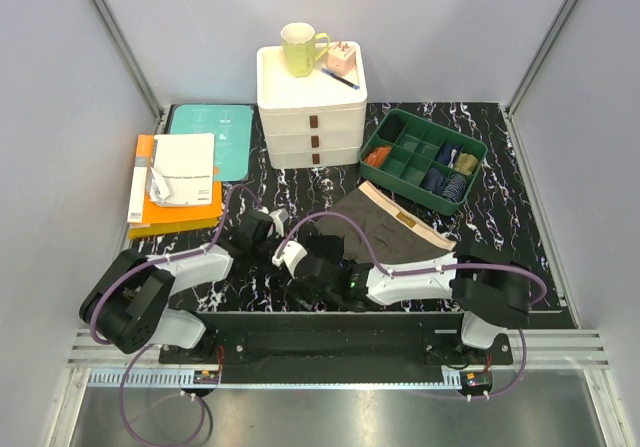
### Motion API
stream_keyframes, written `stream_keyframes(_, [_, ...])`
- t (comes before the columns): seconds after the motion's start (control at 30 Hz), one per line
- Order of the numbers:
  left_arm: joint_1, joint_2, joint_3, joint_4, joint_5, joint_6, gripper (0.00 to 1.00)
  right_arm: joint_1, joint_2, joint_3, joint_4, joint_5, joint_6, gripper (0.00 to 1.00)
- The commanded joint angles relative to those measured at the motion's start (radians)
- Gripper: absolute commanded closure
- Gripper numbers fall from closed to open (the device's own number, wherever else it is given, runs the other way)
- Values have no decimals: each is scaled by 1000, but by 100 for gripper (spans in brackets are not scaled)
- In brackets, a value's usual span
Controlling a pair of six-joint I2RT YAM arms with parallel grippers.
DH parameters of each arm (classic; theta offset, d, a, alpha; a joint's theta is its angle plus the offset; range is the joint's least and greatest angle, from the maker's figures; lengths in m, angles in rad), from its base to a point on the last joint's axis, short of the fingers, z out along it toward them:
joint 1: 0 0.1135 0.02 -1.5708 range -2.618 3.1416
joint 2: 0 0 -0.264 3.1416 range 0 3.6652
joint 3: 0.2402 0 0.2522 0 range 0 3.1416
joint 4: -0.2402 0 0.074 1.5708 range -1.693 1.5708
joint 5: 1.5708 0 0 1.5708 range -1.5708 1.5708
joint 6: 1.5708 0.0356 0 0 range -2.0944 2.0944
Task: Roll the underwear
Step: Roll the underwear to the center of the board.
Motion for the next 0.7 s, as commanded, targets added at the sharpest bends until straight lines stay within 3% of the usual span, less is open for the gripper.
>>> stream_keyframes(0.0, [-4, 18, 0, -96, -21, 46, 90, 1, 25, -19, 59, 77, -12, 36])
stream_keyframes(0.3, [-2, 6, -3, -108, -18, 49, 90, 13, 93, -55, 85, 181, 9, 38])
stream_keyframes(0.4, [-4, 5, -3, -108, -16, 49, 90, 17, 119, -55, 74, 219, 34, 44])
stream_keyframes(0.57, [-2, 4, -1, -106, -7, 46, 88, 21, 165, -46, 43, 230, 52, 76])
stream_keyframes(0.67, [1, -5, 6, -108, -7, 38, 78, 23, 150, -52, 42, 170, 58, 91])
